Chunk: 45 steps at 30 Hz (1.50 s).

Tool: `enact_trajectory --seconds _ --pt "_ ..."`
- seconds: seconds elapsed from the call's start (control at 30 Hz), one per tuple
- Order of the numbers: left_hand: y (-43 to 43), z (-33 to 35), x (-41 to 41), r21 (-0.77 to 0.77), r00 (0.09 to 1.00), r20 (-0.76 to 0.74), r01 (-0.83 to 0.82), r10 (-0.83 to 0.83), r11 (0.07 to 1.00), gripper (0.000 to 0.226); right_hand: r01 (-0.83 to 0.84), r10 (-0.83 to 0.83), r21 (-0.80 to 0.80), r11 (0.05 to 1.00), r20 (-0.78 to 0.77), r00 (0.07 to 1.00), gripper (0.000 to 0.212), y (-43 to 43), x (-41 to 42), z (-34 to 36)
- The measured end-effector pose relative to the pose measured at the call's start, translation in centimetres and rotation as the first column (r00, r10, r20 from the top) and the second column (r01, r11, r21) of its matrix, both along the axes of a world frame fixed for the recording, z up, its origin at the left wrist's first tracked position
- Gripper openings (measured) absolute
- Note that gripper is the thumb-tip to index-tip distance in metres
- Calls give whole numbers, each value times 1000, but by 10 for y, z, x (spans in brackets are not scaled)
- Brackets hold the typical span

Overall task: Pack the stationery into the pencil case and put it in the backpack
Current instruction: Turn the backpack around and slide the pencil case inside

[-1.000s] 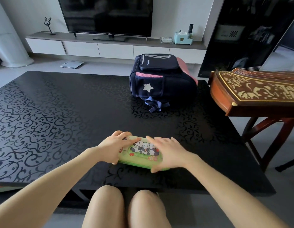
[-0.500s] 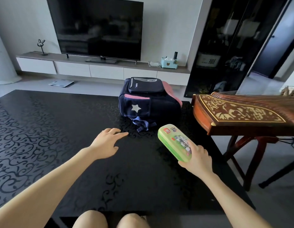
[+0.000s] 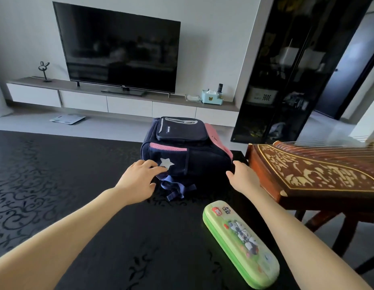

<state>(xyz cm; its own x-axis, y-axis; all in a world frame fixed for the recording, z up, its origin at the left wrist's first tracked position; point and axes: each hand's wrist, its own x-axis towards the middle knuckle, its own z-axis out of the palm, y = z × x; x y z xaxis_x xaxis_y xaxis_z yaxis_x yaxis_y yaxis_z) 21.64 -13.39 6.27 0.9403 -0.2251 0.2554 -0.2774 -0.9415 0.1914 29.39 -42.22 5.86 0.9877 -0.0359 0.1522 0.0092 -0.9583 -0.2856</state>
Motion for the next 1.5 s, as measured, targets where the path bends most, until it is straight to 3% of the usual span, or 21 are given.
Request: enact_trajectory --seconds 0.2,0.3,0.43,0.57,0.67,0.73,0.77,0.8,0.87,0.93,1.0,1.13,1.27,1.4,1.5 --pt "14 -25 63 -186 989 124 -57 81 981 47 47 -48 81 996 12 999 64 26 103 -19" --pt "19 -45 93 -127 979 185 -62 85 990 58 17 -17 -17 1000 -23 1000 81 30 139 -37" --pt "17 -63 127 15 986 115 -124 121 992 69 8 -1 -173 985 45 999 62 34 158 -60" --pt "13 -78 131 -1 984 3 -175 175 984 72 -29 74 -231 973 187 980 31 51 144 -57" --pt "23 -69 117 -82 982 37 -182 186 980 65 -111 193 -310 944 248 949 33 90 116 -32" --pt "30 -49 103 -287 969 40 -222 243 932 53 -230 317 -312 922 265 911 35 130 92 -11" --pt "34 -37 93 -463 953 -40 -284 300 840 48 -287 373 -308 907 271 888 34 153 78 -2" --pt "40 -26 85 -643 931 -167 -353 326 679 43 -325 410 -306 895 276 869 31 176 64 7" --pt "55 -7 67 -859 892 -385 -440 236 262 37 -354 441 -307 883 289 850 25 219 30 24" --pt "75 7 44 -875 863 -480 -484 157 -17 42 -383 462 -296 875 274 844 26 247 -10 36" --pt "90 19 17 -846 837 -531 -515 132 -141 49 -459 517 -265 848 224 826 29 262 -54 44" --pt "94 22 -31 -803 794 -595 -592 126 -65 57 -595 622 -241 767 54 781 31 264 -135 39" --pt "88 -2 -81 -804 801 -592 -594 95 -3 52 -618 610 -134 774 -98 786 33 244 -197 20" --pt "77 -21 -127 -849 854 -517 -521 67 87 50 -585 577 -53 809 -111 809 33 226 -245 5" --pt "75 -28 -154 -821 858 -504 -512 99 252 42 -618 615 2 786 -95 783 23 217 -276 0"
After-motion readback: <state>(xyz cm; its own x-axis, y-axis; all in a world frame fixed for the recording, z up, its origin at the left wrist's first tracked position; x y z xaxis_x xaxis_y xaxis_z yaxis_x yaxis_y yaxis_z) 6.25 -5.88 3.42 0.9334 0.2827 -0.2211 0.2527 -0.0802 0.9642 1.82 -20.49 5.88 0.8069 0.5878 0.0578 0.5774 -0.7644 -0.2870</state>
